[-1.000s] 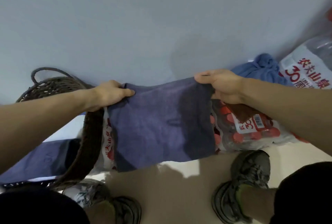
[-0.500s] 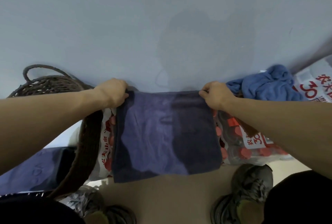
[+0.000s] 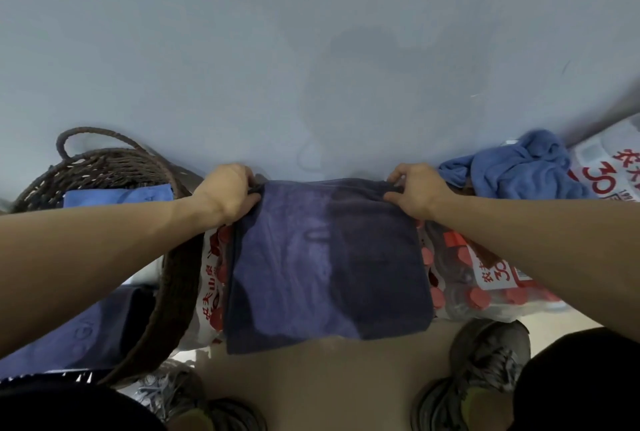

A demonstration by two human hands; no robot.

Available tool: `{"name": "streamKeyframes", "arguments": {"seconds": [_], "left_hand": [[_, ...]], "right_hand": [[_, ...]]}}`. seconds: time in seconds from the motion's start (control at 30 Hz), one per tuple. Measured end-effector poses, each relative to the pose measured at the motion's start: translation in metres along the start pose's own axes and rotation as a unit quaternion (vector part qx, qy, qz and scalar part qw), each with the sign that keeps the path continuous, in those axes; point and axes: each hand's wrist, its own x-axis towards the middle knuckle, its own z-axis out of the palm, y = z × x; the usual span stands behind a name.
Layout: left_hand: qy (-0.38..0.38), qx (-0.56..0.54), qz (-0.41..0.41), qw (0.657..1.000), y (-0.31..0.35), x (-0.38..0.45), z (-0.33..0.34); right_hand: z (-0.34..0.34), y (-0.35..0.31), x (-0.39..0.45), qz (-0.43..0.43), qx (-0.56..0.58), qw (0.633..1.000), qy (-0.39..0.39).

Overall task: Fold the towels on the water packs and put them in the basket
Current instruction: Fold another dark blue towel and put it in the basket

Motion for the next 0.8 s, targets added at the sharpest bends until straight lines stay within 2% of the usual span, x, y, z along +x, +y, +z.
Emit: {"name": "streamKeyframes", "arguments": {"seconds": [0.1,0.33,0.53,0.63,0.73,0.8], "left_hand": [[0.013,-0.038,-0.023,0.999,0.001,-0.002,-0.003],[0.024,-0.054,-0.066,0.996,-0.004,-0.002,-0.016],[-0.046,0.024,-0.079,0.996,0.003,-0.004,-0.026],[-0.068,0.015,-0.094,0.993,0.003,-0.003,-0.026],[-0.088,0.012,-0.106,0.990,0.005,-0.003,-0.027],[-0.088,0.002,-0.104,0.991,0.008,-0.002,-0.028]], "right_hand": [[0.001,-0.001,-0.001,-0.026,-0.005,1.000,0.000],[-0.009,0.006,-0.003,0.008,0.136,0.990,0.031],[-0.007,0.012,-0.014,0.025,0.234,0.971,0.037],[-0.005,0.009,-0.022,0.008,0.254,0.967,0.024],[-0.009,0.009,-0.022,-0.009,0.301,0.953,-0.027],[-0.010,0.011,-0.016,-0.007,0.312,0.950,-0.014]]}}
